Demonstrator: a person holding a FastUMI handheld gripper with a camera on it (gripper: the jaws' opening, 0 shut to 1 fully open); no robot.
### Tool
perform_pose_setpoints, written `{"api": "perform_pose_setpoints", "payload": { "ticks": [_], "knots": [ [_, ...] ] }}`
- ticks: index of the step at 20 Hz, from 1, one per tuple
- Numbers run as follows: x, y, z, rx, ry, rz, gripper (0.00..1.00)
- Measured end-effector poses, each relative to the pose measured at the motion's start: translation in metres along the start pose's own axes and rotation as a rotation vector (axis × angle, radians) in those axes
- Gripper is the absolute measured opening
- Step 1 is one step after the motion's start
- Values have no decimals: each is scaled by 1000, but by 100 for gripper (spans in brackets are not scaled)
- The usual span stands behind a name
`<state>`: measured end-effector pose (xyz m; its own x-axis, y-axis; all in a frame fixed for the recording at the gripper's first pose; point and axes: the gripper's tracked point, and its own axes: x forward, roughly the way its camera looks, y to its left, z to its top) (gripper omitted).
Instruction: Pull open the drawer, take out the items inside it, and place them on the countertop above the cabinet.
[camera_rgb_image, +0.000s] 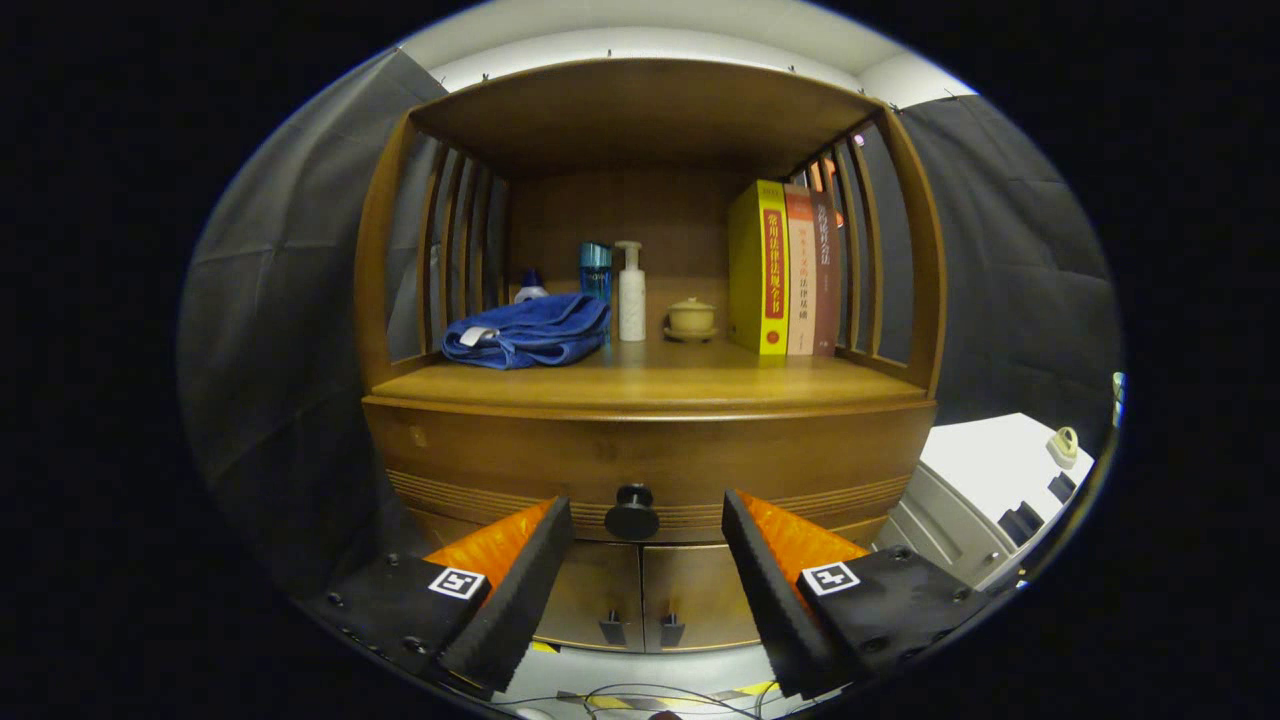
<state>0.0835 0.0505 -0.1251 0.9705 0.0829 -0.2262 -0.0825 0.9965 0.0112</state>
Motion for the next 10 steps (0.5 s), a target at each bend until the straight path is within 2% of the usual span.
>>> {"api": "perform_pose_setpoints", "payload": {
  "ticks": [10],
  "knots": [
    [62, 12, -33, 16, 92, -6, 99]
  ]
}}
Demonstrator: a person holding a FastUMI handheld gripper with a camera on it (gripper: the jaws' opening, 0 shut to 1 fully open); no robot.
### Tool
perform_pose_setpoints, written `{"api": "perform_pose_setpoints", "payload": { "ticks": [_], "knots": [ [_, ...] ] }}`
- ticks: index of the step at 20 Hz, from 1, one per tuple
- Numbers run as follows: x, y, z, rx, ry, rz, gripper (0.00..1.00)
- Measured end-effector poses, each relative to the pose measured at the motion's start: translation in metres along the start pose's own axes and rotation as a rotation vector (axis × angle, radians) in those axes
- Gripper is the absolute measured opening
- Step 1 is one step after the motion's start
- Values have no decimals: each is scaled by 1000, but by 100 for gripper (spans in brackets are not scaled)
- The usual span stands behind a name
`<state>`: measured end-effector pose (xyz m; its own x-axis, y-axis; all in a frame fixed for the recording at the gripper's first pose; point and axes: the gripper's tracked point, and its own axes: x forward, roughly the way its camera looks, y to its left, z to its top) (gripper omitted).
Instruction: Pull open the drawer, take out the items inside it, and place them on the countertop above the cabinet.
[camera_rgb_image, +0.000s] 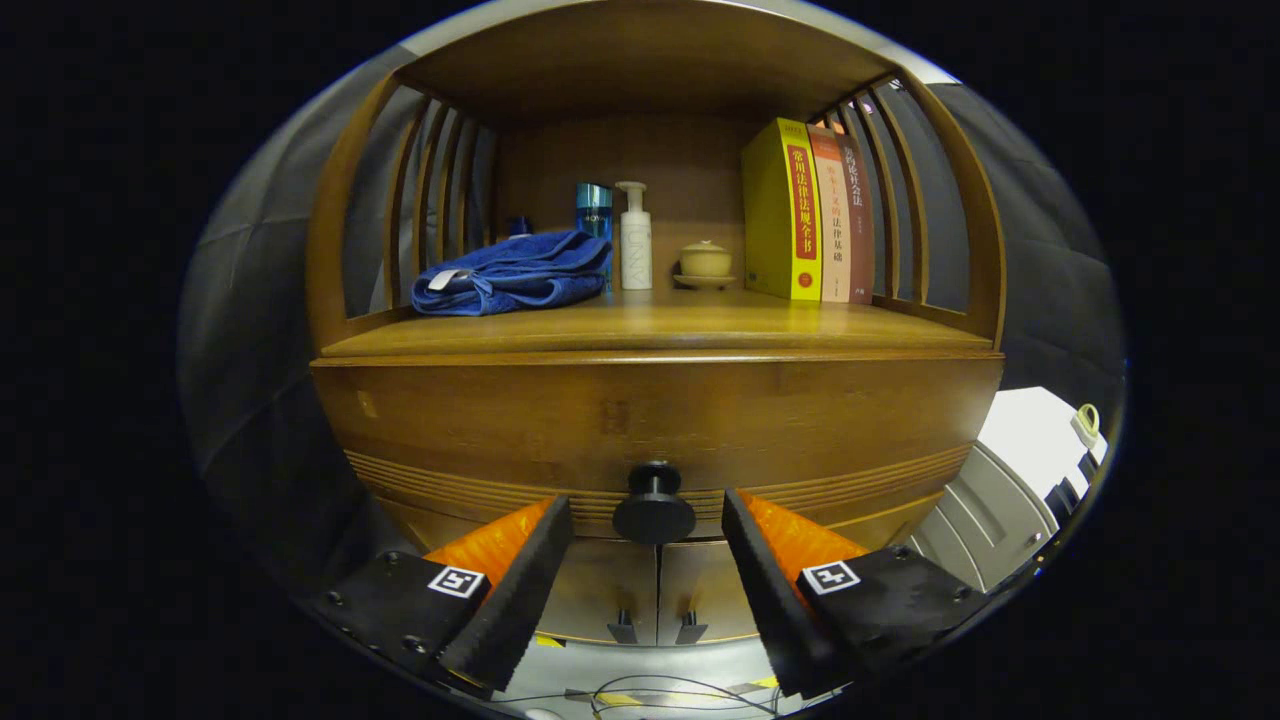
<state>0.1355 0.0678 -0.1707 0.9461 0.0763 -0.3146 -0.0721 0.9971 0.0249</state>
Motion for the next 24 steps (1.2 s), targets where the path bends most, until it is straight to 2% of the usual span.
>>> {"api": "perform_pose_setpoints", "payload": {
  "ticks": [3, 4, 6, 10, 13, 19, 24],
  "knots": [
    [8, -2, -2, 7, 0, -10, 99],
    [10, -4, -1, 3, 2, -18, 96],
    [11, -5, -2, -5, -2, -29, 88],
    [12, -5, -5, -8, 3, -31, 62],
    [12, -5, -6, -21, 12, -36, 55],
    [4, -4, -7, -39, 24, -32, 43],
    [-20, -4, -16, -25, 47, -36, 43]
  ]
}}
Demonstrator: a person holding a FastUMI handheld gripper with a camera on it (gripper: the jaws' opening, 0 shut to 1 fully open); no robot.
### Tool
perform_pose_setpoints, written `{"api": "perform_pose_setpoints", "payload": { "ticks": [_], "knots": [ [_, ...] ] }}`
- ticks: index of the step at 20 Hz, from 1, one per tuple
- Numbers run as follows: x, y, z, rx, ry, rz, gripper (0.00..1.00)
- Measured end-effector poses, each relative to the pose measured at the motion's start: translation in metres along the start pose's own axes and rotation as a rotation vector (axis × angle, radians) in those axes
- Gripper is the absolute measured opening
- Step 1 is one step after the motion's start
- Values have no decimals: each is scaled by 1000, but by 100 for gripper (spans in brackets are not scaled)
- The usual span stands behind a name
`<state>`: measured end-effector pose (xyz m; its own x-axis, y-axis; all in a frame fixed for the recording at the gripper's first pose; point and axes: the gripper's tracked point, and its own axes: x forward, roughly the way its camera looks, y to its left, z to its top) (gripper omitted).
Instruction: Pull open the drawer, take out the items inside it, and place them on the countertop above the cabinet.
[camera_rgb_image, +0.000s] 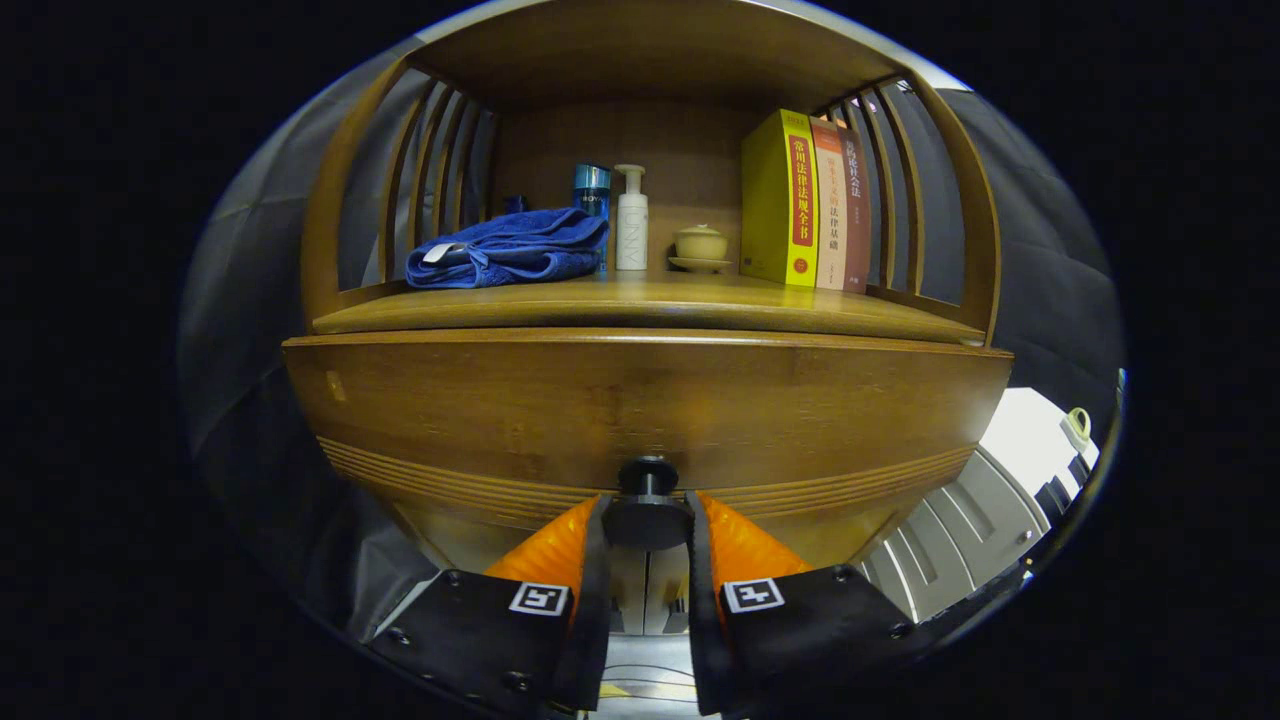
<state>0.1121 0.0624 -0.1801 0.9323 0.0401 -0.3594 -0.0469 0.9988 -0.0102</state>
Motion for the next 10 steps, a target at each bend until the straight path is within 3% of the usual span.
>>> {"api": "perform_pose_setpoints", "payload": {
  "ticks": [10],
  "knots": [
    [-65, 0, -27, 6, 51, 1, 43]
  ]
}}
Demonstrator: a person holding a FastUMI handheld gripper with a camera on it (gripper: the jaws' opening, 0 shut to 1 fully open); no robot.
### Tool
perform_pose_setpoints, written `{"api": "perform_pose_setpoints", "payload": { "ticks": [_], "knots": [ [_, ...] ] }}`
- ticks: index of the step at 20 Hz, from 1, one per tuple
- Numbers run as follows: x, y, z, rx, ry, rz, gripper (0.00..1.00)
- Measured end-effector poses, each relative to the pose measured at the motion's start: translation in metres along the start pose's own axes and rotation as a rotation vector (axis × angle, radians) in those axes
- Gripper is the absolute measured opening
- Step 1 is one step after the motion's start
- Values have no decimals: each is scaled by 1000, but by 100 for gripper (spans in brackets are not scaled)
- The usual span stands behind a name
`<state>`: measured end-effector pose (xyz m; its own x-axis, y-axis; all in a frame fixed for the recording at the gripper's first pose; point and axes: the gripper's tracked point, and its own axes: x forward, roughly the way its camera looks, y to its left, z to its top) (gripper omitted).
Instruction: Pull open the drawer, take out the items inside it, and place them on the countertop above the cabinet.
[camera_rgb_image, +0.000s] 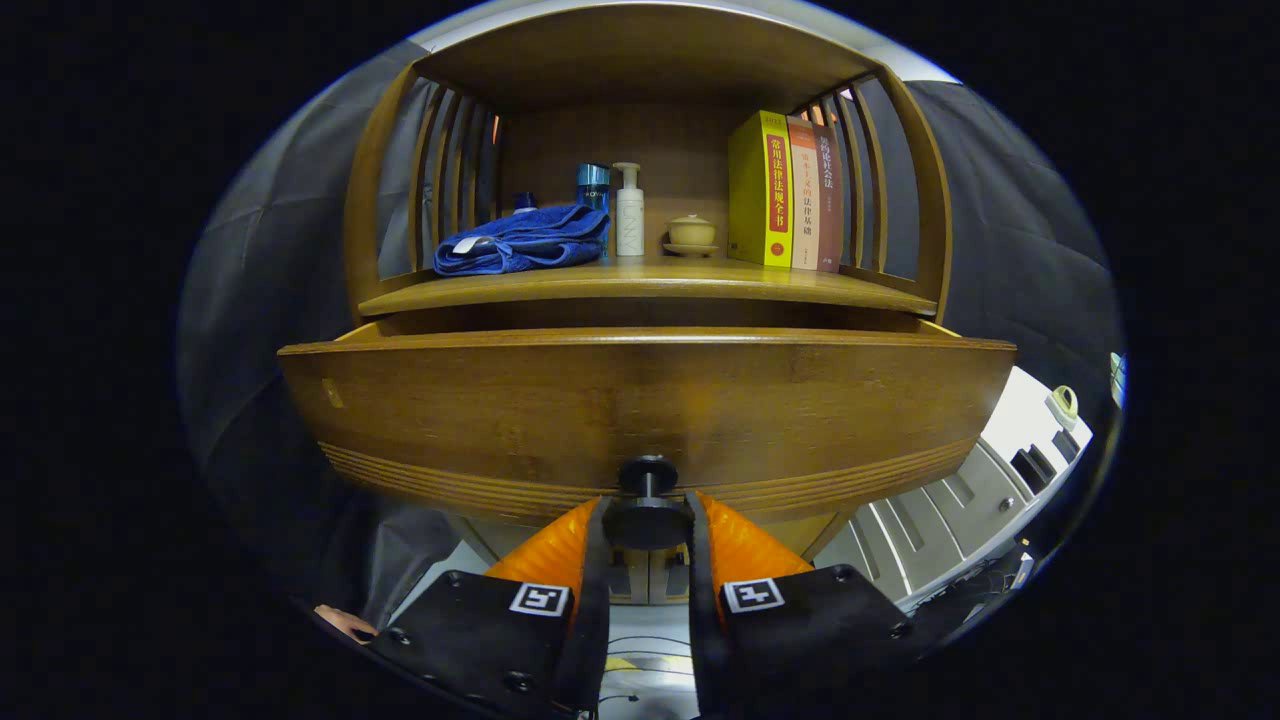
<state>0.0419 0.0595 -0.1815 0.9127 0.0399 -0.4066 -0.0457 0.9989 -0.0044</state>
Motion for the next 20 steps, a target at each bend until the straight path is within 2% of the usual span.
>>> {"api": "perform_pose_setpoints", "payload": {
  "ticks": [12, 13, 14, 20],
  "knots": [
    [-57, 2, -43, -7, 66, -8, 42],
    [-58, 3, -35, -19, 26, -13, 42],
    [-60, 4, -45, -17, 65, -13, 42],
    [-66, 2, -49, -4, 62, -20, 42]
  ]
}}
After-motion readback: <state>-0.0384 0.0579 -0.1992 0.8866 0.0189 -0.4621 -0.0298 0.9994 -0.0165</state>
